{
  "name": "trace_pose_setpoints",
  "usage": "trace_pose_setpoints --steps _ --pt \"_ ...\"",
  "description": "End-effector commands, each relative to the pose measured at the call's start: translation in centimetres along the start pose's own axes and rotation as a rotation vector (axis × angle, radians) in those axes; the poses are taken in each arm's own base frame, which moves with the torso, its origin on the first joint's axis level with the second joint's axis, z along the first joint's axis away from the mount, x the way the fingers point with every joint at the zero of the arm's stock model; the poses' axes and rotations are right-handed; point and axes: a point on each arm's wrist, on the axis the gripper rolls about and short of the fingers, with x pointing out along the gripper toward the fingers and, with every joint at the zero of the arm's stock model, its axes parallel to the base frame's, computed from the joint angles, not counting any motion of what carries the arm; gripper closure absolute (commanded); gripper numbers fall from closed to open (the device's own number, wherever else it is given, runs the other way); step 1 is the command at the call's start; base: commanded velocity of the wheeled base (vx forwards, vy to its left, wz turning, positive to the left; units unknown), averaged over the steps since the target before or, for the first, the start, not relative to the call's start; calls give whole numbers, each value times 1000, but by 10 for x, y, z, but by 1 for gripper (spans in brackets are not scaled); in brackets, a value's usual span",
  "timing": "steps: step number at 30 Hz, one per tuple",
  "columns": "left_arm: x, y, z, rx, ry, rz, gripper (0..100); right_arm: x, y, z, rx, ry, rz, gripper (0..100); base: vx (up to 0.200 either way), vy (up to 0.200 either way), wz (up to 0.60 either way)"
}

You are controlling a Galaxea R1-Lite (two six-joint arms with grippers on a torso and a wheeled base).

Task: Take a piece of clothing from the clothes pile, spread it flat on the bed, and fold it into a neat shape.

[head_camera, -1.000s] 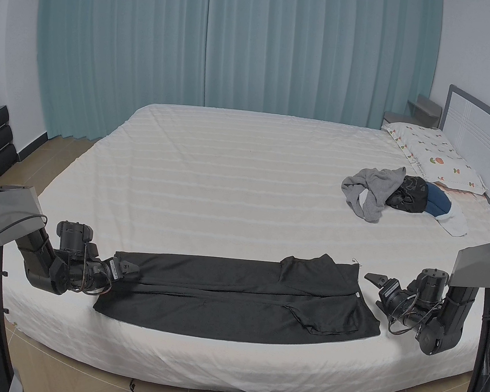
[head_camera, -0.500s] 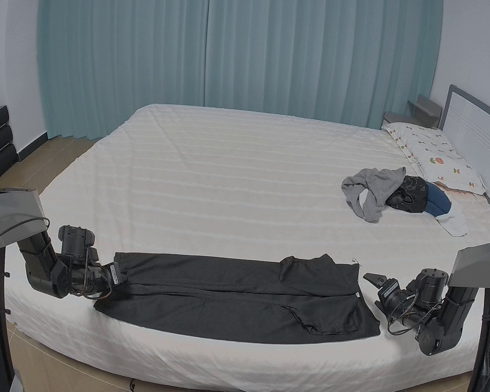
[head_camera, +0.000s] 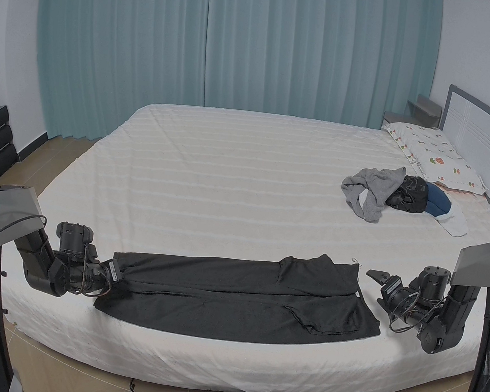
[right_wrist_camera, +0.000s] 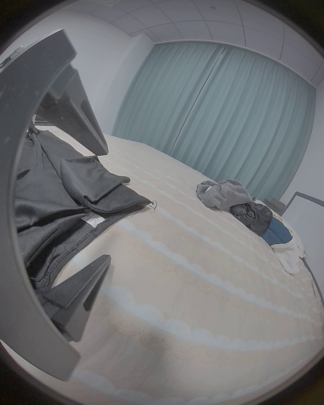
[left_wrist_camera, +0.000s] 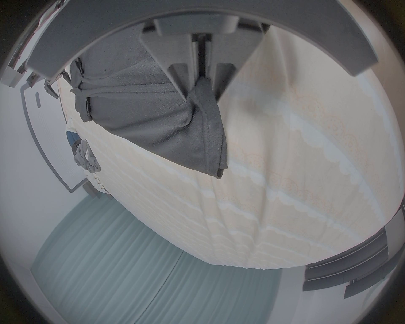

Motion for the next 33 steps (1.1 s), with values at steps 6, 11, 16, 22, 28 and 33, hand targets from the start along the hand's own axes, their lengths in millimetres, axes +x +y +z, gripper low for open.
trace_pose_setpoints --steps 6,11,16,22,28,33 --pt "1 -1 2 0 -8 -3 100 0 0 7 6 -24 6 0 -100 0 0" --pt "1 -2 6 2 -24 -9 100 0 -1 9 9 -27 4 0 0 0 0" --pt "2 -8 17 -53 -64 -24 100 -1 -4 12 15 -39 -4 0 0 0 0" --pt "3 -13 20 -63 -71 -36 100 0 -6 11 18 -33 -10 0 0 0 0" --pt "3 -18 19 -52 -67 -45 100 0 -7 9 20 -29 -14 0 0 -133 0" --pt "4 -31 20 -34 -101 -25 100 0 -8 9 21 -27 -16 0 0 -200 0"
